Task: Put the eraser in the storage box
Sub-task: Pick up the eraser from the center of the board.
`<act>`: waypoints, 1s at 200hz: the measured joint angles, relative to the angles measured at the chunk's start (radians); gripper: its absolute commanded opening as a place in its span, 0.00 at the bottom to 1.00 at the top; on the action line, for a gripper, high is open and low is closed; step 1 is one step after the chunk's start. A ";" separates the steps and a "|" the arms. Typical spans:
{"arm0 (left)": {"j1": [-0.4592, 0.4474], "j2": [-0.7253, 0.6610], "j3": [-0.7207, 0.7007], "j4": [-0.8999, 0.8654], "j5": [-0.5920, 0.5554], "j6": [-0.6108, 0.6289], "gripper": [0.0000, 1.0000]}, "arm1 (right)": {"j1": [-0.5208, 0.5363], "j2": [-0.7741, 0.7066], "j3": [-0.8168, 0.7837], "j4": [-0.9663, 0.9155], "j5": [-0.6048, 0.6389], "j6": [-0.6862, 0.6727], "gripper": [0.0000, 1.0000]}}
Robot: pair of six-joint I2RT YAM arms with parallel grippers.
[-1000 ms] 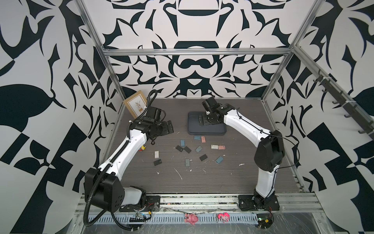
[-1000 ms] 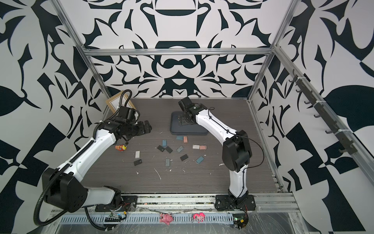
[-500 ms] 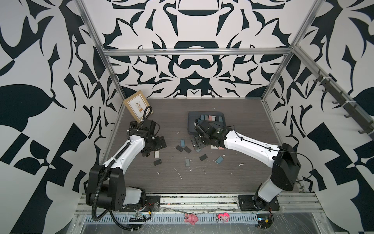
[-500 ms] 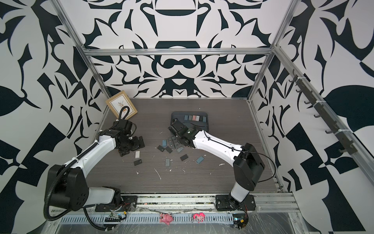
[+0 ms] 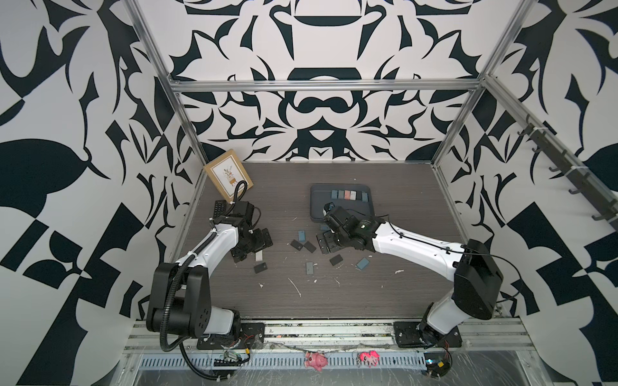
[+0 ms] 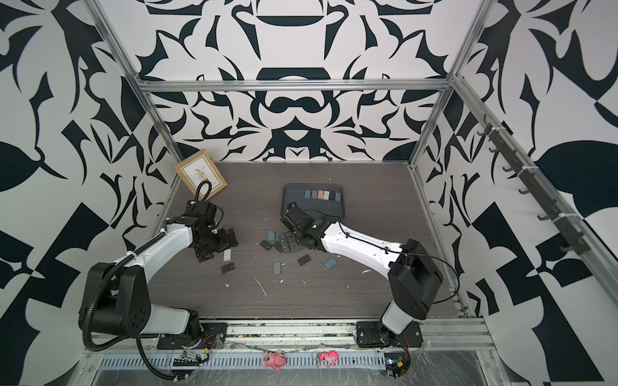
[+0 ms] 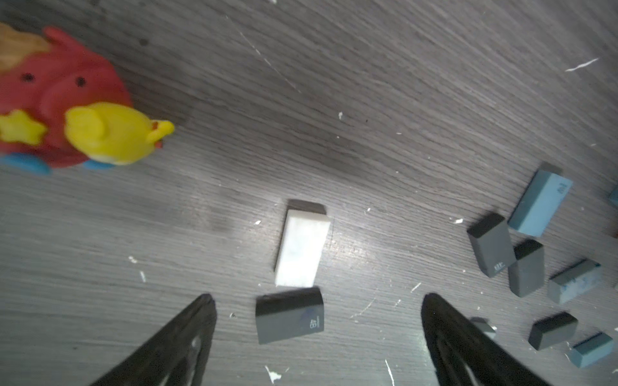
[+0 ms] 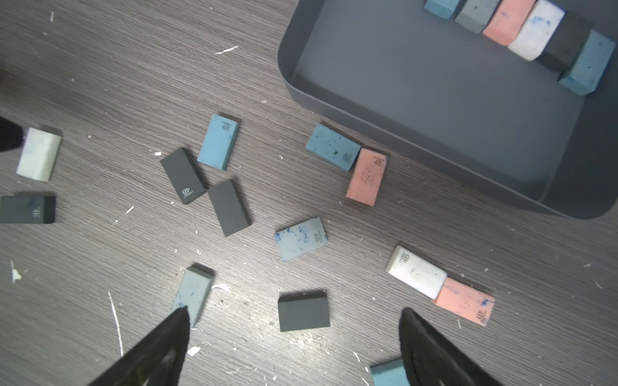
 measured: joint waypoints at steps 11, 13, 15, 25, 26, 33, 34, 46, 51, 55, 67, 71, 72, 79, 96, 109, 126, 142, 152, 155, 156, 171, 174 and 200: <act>0.003 0.018 0.000 0.005 0.005 0.002 0.99 | 0.000 0.001 -0.003 0.003 -0.007 0.008 0.99; 0.003 0.021 0.000 0.006 0.005 0.002 0.98 | 0.000 0.001 -0.004 0.003 -0.008 0.009 0.99; 0.003 0.025 0.000 0.009 0.006 0.002 0.98 | 0.000 0.001 -0.005 0.003 -0.010 0.010 0.99; 0.004 0.042 0.000 0.018 0.009 0.003 0.97 | 0.000 0.002 -0.005 0.006 -0.014 0.016 0.99; 0.004 0.043 0.000 0.019 0.009 0.003 0.97 | 0.000 0.002 -0.005 0.006 -0.014 0.016 0.99; 0.004 0.054 0.000 0.026 0.014 0.003 0.97 | 0.000 0.002 -0.005 0.008 -0.018 0.018 0.99; 0.004 0.057 0.000 0.028 0.015 0.003 0.97 | 0.000 0.002 -0.005 0.008 -0.018 0.018 0.99; 0.004 0.072 0.000 0.042 0.027 0.001 0.95 | 0.001 0.002 -0.005 0.014 -0.023 0.021 0.99; 0.004 0.077 -0.001 0.049 0.032 0.000 0.94 | 0.001 0.002 -0.005 0.016 -0.025 0.023 0.99; 0.004 0.080 -0.001 0.054 0.035 -0.001 0.93 | 0.001 0.002 -0.006 0.017 -0.027 0.024 0.99; 0.004 0.092 -0.001 0.067 0.049 -0.003 0.91 | 0.001 0.002 -0.006 0.019 -0.029 0.027 0.99; 0.004 0.095 -0.001 0.071 0.052 -0.006 0.90 | 0.001 0.002 -0.006 0.021 -0.031 0.029 0.99; 0.004 0.096 -0.001 0.072 0.053 -0.006 0.90 | 0.001 0.002 -0.006 0.021 -0.031 0.029 0.99; 0.004 0.102 -0.002 0.078 0.058 -0.007 0.89 | 0.001 0.002 -0.008 0.022 -0.032 0.033 0.99; 0.004 0.113 -0.008 0.092 0.064 -0.008 0.88 | 0.001 0.002 -0.014 0.027 -0.034 0.039 0.99; 0.004 0.120 -0.018 0.097 0.066 -0.009 0.87 | 0.001 0.002 -0.021 0.029 -0.034 0.042 0.99; 0.004 0.125 -0.019 0.103 0.068 -0.008 0.83 | 0.001 0.002 -0.027 0.030 -0.034 0.045 0.99; 0.004 0.128 -0.020 0.110 0.069 -0.007 0.77 | 0.001 0.002 -0.030 0.031 -0.035 0.048 0.99; 0.004 0.130 -0.020 0.114 0.071 -0.010 0.74 | 0.001 0.002 -0.031 0.033 -0.035 0.049 0.99; 0.004 0.130 -0.021 0.116 0.072 -0.006 0.73 | 0.001 0.002 -0.031 0.034 -0.035 0.050 0.99; 0.004 0.130 -0.021 0.117 0.072 -0.009 0.73 | 0.001 0.002 -0.031 0.035 -0.035 0.050 0.99; 0.004 0.130 -0.024 0.123 0.073 -0.008 0.70 | 0.001 0.002 -0.032 0.036 -0.034 0.051 0.99; 0.004 0.130 -0.026 0.124 0.074 -0.007 0.70 | 0.001 0.002 -0.032 0.036 -0.034 0.051 0.99; 0.005 0.123 -0.035 0.134 0.073 -0.006 0.65 | 0.001 -0.001 -0.035 0.036 -0.034 0.053 0.99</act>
